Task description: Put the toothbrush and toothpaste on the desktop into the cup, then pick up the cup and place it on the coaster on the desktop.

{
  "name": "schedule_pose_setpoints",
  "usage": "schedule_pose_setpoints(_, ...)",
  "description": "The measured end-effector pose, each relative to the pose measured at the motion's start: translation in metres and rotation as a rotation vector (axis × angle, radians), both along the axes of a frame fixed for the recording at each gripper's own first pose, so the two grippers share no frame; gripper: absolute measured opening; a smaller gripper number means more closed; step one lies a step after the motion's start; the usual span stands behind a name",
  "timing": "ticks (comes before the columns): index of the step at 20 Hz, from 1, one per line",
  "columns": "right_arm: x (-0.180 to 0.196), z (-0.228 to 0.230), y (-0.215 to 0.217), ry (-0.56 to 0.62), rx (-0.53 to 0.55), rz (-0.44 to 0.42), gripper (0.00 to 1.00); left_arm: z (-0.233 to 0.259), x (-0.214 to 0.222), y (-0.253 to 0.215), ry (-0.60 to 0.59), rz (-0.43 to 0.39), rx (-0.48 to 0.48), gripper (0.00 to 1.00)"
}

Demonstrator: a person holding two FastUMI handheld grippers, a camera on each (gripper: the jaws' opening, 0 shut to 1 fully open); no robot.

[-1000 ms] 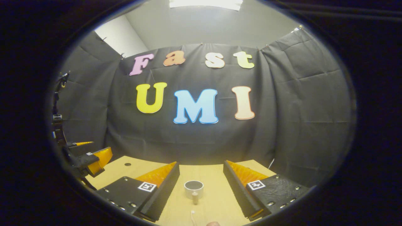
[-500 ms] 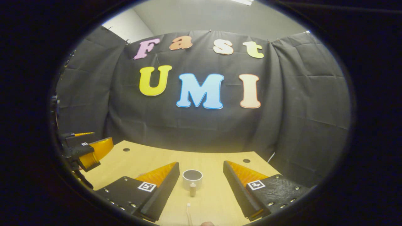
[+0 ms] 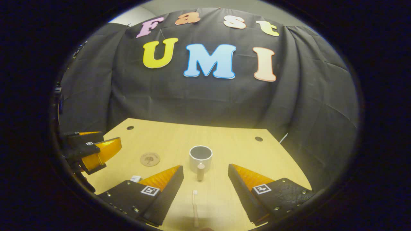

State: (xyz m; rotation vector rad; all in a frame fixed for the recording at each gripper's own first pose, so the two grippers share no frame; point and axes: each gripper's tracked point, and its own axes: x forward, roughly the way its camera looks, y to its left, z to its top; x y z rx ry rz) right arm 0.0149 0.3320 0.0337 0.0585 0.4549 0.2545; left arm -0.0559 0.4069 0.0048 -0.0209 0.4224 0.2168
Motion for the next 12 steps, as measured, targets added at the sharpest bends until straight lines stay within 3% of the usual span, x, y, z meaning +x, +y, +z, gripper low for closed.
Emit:
schedule_pose_setpoints(1, 0.001, -0.009, 0.0, 0.034, -0.013, 0.003, 0.9, -0.008, 0.001, 0.003, 0.032, 0.006, -0.001, 0.94)
schedule_pose_setpoints(4, 0.0, -0.034, 0.001, 0.131, -0.037, 0.021, 0.9, -0.032, 0.002, 0.005, 0.122, 0.02, -0.029, 1.0)
schedule_pose_setpoints(12, -0.007, -0.079, 0.01, 0.334, -0.055, 0.064, 0.9, -0.108, -0.009, -0.004, 0.404, -0.013, -0.052, 0.97)
